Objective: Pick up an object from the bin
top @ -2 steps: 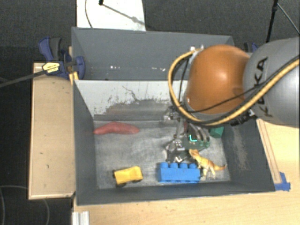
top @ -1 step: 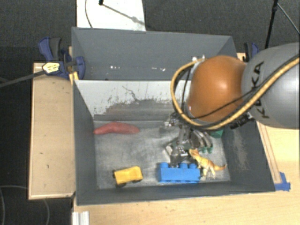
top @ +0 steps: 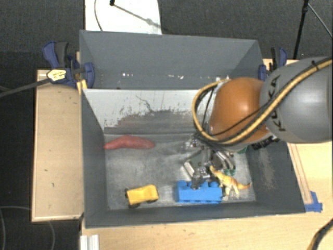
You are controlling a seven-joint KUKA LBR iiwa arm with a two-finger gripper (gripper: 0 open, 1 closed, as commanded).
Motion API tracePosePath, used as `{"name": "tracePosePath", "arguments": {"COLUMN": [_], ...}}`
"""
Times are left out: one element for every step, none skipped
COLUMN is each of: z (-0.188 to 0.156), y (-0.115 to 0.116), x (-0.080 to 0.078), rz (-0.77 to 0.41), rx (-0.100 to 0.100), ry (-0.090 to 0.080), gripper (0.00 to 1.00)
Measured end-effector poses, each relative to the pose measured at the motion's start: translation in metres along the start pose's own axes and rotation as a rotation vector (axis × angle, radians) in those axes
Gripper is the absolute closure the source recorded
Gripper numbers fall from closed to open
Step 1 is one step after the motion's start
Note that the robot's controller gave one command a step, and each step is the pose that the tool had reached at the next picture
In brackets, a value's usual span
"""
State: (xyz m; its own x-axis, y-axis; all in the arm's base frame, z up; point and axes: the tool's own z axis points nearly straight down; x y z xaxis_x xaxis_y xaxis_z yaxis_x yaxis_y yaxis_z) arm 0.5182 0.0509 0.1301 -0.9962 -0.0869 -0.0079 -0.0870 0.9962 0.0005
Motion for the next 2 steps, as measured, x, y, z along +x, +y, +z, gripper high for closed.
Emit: {"name": "tracePosePath", "arguments": {"z": [0.043,0.041], "y": [0.017,-0.033], "x": [0.001,0.013], "rz": [0.164,-0.193], "rx": [0.004,0.001], "ry": [0.01,-0.012], "gripper": [0.0,1.0]}}
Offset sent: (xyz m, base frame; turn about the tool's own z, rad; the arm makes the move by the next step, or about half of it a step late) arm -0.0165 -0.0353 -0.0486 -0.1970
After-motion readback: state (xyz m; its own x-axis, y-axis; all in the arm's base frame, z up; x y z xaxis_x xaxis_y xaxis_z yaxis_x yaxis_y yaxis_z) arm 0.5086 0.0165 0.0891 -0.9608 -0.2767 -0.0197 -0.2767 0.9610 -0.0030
